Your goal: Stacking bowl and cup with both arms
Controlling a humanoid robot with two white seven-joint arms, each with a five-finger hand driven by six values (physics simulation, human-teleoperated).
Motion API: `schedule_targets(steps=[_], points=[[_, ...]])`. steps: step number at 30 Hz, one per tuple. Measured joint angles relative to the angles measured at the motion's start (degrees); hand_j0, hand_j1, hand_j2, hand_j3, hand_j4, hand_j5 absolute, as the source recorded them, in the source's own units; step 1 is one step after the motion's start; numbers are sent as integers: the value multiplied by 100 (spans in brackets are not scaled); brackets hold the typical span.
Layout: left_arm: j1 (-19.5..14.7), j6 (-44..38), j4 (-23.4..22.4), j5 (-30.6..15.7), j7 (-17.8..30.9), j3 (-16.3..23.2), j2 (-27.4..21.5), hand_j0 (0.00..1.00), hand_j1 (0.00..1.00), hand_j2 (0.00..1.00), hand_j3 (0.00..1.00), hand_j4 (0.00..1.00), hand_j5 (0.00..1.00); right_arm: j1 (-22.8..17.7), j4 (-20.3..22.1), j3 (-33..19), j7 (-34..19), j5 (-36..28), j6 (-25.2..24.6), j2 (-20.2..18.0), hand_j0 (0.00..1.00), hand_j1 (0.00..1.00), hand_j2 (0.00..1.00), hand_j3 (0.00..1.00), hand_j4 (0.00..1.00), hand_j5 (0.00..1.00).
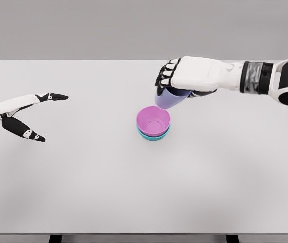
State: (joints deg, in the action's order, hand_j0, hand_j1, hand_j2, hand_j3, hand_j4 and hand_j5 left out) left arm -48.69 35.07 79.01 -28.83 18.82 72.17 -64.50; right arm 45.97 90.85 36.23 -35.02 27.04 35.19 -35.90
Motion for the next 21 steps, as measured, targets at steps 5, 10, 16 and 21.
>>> schedule_targets(steps=[5, 10, 16, 21], points=[[0, 0, -6, 4, 0, -7, 0, 100, 100, 100, 100, 100, 100, 0, 59, 410, 0, 4, 1, 80, 56, 56, 56, 56, 56, 56], [0, 0, -7, 6, 0, -8, 0, 100, 100, 100, 100, 100, 100, 9, 41, 633, 0, 11, 1, 159, 56, 56, 56, 56, 56, 56], [0, 0, -2, 6, 0, -9, 2, 100, 100, 100, 100, 100, 100, 26, -3, 680, 1, 19, -1, 183, 56, 56, 56, 56, 56, 56], [0, 0, -1, 6, 0, -9, 7, 100, 100, 100, 100, 100, 100, 26, -59, 699, 1, 28, -2, 219, 56, 56, 56, 56, 56, 56]])
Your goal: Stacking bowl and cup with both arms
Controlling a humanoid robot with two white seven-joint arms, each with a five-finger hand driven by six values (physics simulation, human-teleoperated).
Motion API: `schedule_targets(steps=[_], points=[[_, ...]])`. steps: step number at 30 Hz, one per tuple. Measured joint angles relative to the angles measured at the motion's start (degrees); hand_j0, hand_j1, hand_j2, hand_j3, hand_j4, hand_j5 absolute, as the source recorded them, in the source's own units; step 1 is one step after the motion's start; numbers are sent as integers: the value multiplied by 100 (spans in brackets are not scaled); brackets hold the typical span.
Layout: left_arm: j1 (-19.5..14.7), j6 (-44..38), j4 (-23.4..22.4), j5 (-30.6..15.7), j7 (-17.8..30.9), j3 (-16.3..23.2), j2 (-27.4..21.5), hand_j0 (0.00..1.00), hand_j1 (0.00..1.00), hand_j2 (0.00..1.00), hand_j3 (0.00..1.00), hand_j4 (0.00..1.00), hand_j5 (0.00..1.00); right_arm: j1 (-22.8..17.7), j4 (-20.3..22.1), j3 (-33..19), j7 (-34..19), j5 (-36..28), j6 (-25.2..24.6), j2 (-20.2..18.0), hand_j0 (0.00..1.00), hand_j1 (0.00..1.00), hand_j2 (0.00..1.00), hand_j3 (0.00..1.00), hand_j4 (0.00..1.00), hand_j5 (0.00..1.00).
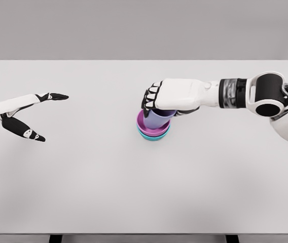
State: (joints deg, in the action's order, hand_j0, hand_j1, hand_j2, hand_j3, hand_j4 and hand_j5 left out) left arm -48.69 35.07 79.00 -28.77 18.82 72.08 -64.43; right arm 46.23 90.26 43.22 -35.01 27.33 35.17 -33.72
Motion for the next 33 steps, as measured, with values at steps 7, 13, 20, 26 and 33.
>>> schedule_targets(steps=[7, 13, 20, 26, 33], points=[[0, 0, 0, 0, 0, 0, 1, 100, 100, 100, 100, 100, 100, 26, -38, 93, -1, 13, 0, 9, 91, 91, 91, 91, 91, 91], [0, 0, 0, 0, 0, 0, 1, 100, 100, 100, 100, 100, 100, 44, 29, 71, -2, 43, -1, 9, 100, 100, 100, 100, 100, 100], [0, 0, 7, 0, 0, 1, 2, 100, 100, 100, 100, 100, 100, 9, 82, -829, -2, 44, 0, -72, 100, 100, 100, 100, 100, 100], [0, 0, 8, -1, 0, -1, -2, 100, 100, 100, 100, 100, 100, -237, -589, -1791, -2, 57, -1, -362, 100, 100, 100, 100, 100, 100], [35, 0, -22, 21, 7, -2, -7, 100, 100, 100, 100, 100, 100, -281, -1033, -1572, -2, 51, 0, -974, 100, 100, 100, 100, 100, 100]])
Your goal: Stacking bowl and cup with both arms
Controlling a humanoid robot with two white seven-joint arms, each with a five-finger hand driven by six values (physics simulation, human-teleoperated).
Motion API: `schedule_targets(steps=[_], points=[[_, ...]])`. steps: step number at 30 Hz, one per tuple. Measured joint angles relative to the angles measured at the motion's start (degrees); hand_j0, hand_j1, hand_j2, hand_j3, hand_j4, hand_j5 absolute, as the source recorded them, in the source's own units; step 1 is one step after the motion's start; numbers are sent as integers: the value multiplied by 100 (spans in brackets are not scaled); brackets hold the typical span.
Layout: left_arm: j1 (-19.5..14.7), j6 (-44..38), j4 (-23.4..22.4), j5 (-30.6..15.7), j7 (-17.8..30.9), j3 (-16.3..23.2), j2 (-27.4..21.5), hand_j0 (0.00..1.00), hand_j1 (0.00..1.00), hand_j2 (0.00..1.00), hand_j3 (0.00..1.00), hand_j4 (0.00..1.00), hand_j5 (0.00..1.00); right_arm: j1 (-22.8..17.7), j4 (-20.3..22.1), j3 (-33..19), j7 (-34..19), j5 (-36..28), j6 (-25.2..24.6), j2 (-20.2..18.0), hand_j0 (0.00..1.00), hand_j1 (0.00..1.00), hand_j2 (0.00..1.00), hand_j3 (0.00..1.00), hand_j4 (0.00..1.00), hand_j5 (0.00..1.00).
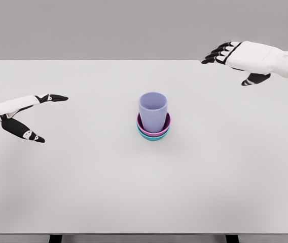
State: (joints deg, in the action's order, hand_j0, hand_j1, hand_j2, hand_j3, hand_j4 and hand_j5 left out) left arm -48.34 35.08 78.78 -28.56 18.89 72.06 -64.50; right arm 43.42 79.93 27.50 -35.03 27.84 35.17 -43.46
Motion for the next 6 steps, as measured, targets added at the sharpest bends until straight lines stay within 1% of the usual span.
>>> schedule_targets(steps=[4, 6], points=[[9, 0, -16, 45, 8, -3, -5, 100, 100, 100, 100, 100, 100, 9, -104, 200, 0, -2, 1, -144, 100, 100, 100, 100, 100, 100], [97, 1, -16, 60, 11, -6, -10, 100, 100, 100, 100, 100, 100, 0, -124, 241, 0, -3, 0, -179, 100, 100, 100, 100, 100, 100]])
